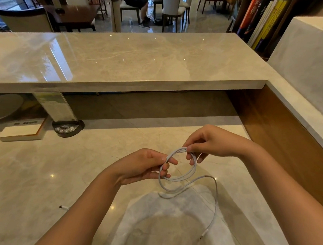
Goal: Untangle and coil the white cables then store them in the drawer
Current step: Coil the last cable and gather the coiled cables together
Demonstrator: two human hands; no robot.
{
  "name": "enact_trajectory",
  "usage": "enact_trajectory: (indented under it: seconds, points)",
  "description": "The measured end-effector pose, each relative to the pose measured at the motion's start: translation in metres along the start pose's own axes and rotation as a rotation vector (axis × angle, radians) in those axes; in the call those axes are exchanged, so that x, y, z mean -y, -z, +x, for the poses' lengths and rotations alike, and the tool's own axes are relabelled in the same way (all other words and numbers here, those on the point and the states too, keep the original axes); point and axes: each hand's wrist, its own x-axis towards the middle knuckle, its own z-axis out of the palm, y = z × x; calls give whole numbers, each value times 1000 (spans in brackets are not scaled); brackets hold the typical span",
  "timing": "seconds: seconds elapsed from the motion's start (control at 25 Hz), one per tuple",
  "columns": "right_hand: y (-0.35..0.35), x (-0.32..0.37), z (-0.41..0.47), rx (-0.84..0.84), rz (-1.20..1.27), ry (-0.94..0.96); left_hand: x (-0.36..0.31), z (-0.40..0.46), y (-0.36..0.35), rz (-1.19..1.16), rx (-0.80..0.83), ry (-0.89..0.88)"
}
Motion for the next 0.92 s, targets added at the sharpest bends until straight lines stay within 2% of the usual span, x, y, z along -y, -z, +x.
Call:
enact_trajectory:
  seconds: [0.08, 0.2, 0.32, 0.4, 0.48, 0.52, 0.64, 0.68, 0.72, 0.8, 0.92]
  points:
    - [4, 2, 2, -54, 40, 7, 0, 0, 2, 26, 18, 13]
    - [-3, 0, 7, -221, 131, 20, 5, 1, -2, -62, 48, -60]
    - [-20, -6, 16, -473, 335, 32, 15, 9, -11, -315, -5, -218]
    - [-33, -10, 21, -566, 508, 16, 17, 15, -13, -496, -95, -296]
    - [-47, -19, 22, -519, 611, -30, 15, 19, -10, -635, -142, -355]
    - [-56, -25, 20, -444, 584, -52, 14, 19, -8, -681, -152, -372]
    - [-82, -37, 8, -66, 341, -20, 11, 17, -2, -688, -183, -406]
    - [-85, -37, 3, 11, 260, 17, 11, 17, -2, -680, -191, -416]
    - [-83, -35, 0, 29, 203, 51, 10, 17, -2, -681, -194, -426]
    - [-71, -37, -4, -41, 132, 70, 11, 16, -1, -696, -213, -445]
    - [-43, -50, -8, -46, 26, 16, 11, 14, 6, -756, -265, -480]
